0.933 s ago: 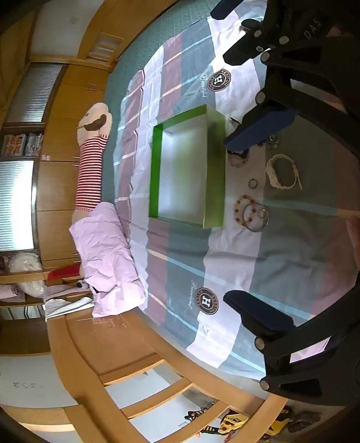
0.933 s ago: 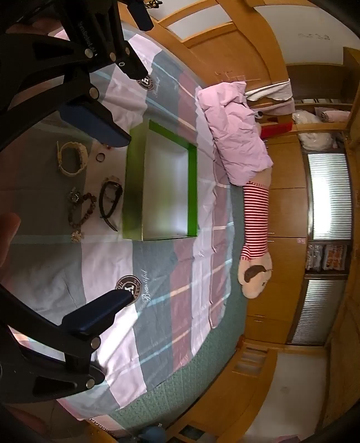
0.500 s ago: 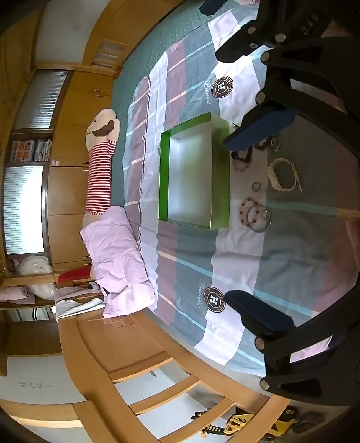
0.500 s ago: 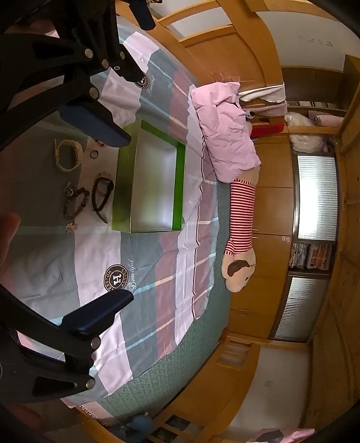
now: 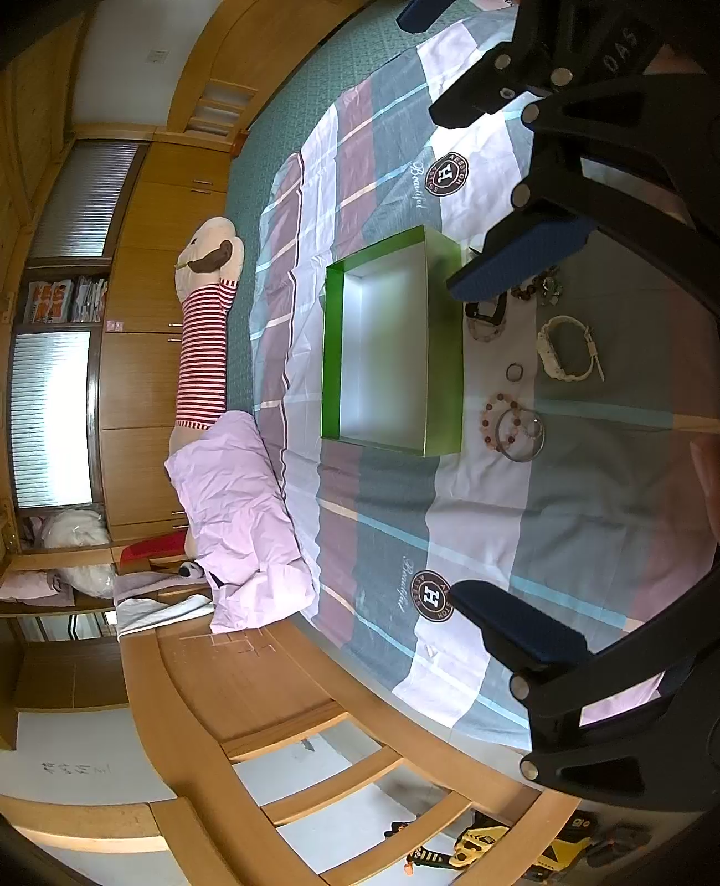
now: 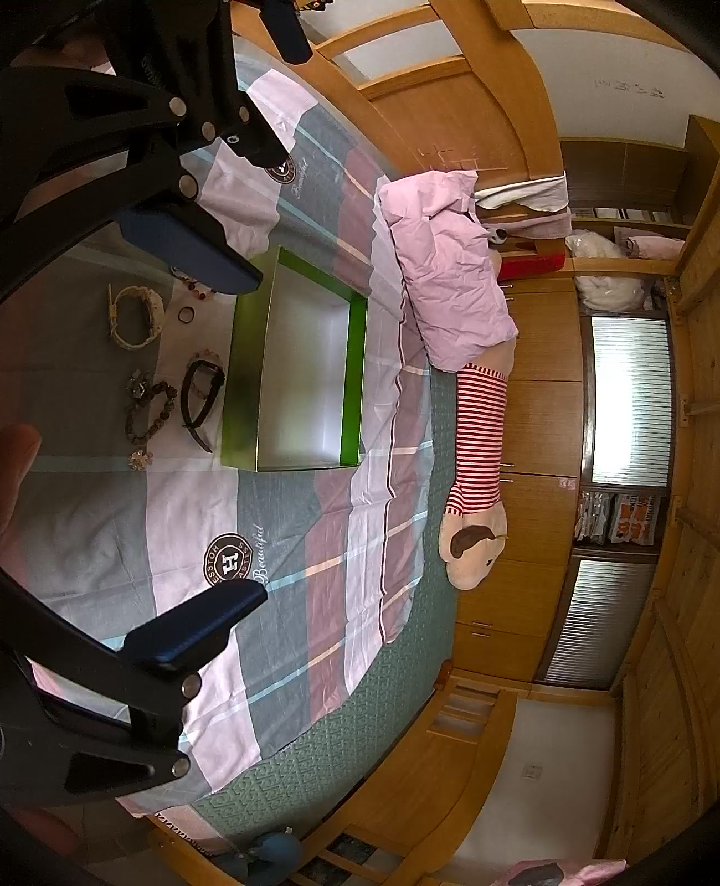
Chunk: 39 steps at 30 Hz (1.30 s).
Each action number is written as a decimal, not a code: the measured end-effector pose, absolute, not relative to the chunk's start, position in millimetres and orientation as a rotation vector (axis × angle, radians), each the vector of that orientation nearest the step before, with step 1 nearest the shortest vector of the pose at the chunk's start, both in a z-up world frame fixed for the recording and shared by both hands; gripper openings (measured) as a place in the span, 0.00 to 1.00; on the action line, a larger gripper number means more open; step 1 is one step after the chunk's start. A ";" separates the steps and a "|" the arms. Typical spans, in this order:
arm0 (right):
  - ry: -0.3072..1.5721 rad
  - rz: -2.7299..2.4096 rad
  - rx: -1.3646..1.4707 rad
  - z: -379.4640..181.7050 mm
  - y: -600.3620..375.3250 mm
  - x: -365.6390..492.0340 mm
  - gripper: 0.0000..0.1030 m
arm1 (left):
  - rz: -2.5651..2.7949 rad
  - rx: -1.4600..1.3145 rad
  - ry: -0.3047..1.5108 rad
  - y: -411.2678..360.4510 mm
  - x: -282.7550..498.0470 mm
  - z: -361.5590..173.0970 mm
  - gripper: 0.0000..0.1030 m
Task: Organize jewelry
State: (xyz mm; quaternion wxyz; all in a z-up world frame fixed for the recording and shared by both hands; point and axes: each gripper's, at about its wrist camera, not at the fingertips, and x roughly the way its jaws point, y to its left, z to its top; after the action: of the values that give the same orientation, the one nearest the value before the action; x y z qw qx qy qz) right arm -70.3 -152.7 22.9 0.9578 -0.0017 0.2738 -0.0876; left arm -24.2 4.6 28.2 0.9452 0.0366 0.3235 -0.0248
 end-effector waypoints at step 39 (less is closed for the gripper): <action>0.565 -0.164 0.001 18.6 -152.7 -72.0 0.98 | -0.052 0.079 0.658 3.7 -25.1 26.3 0.97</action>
State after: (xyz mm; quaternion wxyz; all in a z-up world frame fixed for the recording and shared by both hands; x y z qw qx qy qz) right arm -72.0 -152.7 18.6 0.9570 0.0004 0.2786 -0.0810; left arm -25.1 3.7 26.3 0.9453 0.0387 0.3228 -0.0253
